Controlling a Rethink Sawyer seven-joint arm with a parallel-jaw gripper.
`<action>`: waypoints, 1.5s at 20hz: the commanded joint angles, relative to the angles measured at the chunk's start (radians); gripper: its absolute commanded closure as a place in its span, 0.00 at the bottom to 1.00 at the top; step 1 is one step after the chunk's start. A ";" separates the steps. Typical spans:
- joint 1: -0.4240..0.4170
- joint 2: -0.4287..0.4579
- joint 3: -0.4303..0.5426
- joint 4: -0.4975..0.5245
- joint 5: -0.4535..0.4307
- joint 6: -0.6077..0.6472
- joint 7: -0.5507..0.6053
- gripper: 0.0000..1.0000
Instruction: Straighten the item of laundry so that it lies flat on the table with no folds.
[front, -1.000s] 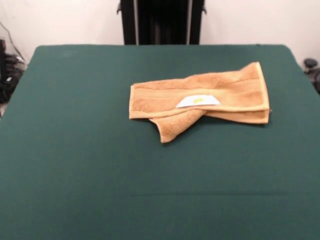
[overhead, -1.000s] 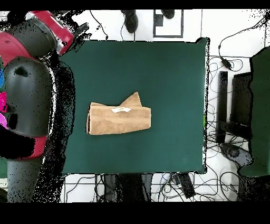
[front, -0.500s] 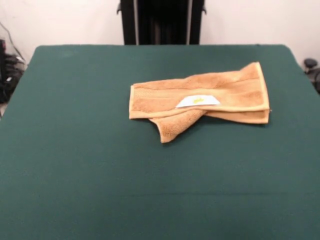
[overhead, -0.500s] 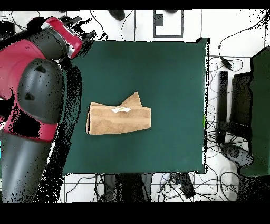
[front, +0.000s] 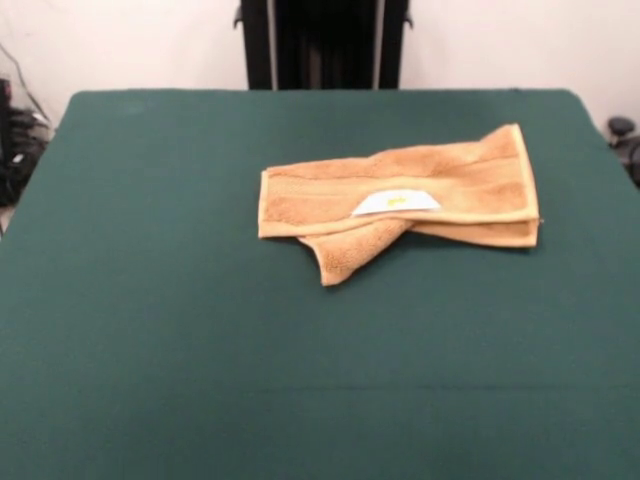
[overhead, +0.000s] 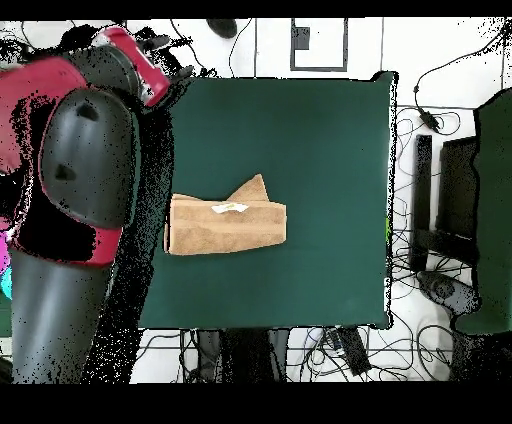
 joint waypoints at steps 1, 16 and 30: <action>-0.148 -0.154 0.062 -0.282 0.092 0.475 -0.032 0.00; -0.552 -0.164 -0.302 -0.829 0.650 1.006 -0.211 0.00; -0.684 -0.221 -0.720 -0.833 1.120 1.141 -0.462 0.00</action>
